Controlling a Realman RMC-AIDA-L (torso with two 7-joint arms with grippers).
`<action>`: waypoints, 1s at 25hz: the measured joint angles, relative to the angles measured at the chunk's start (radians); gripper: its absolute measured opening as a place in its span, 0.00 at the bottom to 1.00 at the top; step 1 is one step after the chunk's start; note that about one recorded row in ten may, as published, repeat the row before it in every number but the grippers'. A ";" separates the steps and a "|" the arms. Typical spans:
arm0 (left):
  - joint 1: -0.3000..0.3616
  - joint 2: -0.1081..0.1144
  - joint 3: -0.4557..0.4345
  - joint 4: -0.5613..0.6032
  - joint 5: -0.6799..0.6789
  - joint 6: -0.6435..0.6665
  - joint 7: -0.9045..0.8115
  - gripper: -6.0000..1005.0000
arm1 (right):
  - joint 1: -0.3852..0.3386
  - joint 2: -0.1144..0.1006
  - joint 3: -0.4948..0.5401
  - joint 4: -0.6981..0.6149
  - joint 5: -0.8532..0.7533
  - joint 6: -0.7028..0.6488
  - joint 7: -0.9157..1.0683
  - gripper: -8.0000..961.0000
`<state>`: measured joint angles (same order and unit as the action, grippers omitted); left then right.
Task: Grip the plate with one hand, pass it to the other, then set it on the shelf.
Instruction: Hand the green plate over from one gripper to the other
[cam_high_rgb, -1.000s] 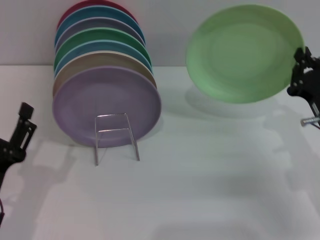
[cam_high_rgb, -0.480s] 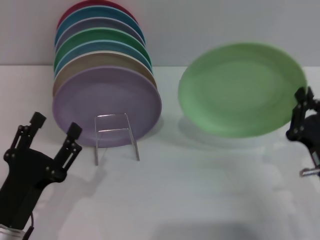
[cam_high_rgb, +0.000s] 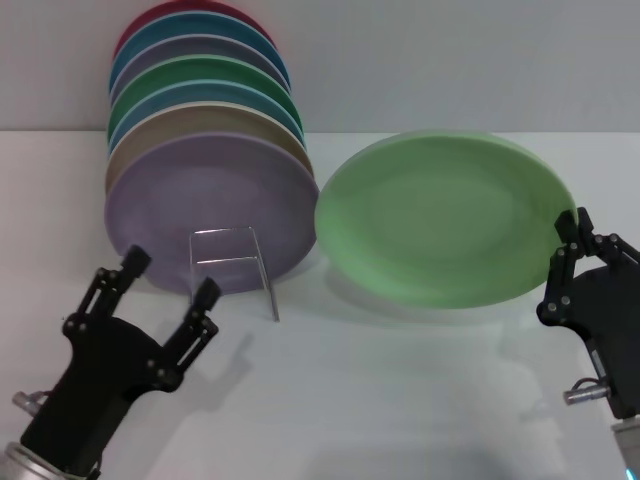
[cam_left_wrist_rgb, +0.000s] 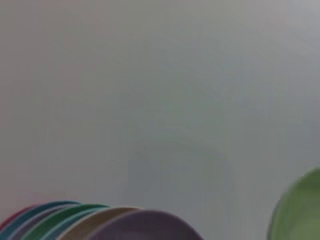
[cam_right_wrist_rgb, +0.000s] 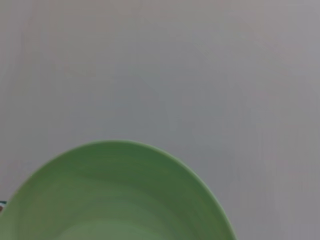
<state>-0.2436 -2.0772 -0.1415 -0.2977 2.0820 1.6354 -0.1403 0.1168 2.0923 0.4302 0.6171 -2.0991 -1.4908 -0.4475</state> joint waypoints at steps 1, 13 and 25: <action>-0.003 0.000 0.006 -0.001 0.000 -0.009 0.003 0.81 | -0.002 0.000 -0.021 0.010 0.017 -0.007 -0.018 0.04; -0.051 -0.001 0.030 -0.008 0.000 -0.103 0.002 0.81 | 0.001 0.000 -0.151 0.083 0.095 -0.028 -0.228 0.05; -0.086 -0.001 0.043 -0.037 0.000 -0.168 0.001 0.81 | -0.001 0.000 -0.169 0.107 0.097 -0.021 -0.278 0.05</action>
<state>-0.3299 -2.0785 -0.0985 -0.3345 2.0816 1.4670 -0.1389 0.1155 2.0924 0.2613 0.7243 -2.0017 -1.5115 -0.7251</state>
